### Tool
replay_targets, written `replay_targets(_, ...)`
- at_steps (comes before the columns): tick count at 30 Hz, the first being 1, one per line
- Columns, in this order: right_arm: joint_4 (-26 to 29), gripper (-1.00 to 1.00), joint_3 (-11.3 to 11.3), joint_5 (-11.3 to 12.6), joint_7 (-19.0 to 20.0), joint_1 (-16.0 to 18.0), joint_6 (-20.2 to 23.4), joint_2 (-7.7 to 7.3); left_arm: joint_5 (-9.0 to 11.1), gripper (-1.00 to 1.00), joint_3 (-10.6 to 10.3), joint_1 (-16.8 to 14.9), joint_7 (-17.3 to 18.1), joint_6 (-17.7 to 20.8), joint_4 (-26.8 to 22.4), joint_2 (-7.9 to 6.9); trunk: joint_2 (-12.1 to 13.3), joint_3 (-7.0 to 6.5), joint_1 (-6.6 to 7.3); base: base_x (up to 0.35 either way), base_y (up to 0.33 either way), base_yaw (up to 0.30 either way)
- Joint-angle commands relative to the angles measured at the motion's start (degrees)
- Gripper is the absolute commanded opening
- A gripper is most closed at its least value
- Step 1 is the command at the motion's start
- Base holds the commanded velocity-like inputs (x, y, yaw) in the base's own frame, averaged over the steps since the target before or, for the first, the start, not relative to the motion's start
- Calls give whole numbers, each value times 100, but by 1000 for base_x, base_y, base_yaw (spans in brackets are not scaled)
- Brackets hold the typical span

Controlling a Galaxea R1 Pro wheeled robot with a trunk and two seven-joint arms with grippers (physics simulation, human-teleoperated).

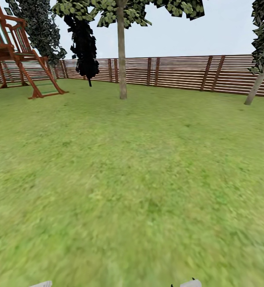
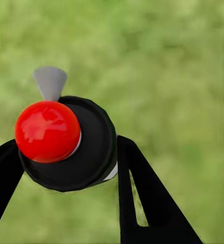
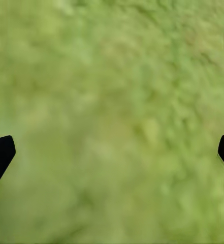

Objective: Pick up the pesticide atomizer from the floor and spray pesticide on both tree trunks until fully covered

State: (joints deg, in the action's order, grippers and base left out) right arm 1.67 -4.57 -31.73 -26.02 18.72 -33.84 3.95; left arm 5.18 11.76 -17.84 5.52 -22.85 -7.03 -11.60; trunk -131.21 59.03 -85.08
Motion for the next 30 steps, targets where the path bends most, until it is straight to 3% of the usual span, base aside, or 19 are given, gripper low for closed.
replay_targets(1, 0, 100, 0, 0, 0, 0, 0, 0, 0, -100, 2, 0, 2, 2, 0, 0, 0, 0, 0, 337, -94, 0)
replay_targets(19, 0, 100, 9, 0, 0, 0, 0, 18, 2, -100, 2, 0, 2, 0, 0, 0, 0, 0, 0, 337, -95, 2)
replay_targets(30, 0, 100, 9, 9, 0, 0, 0, 18, 3, -100, 2, 0, 2, 1, 0, 0, 0, 0, 0, 337, -95, 110)
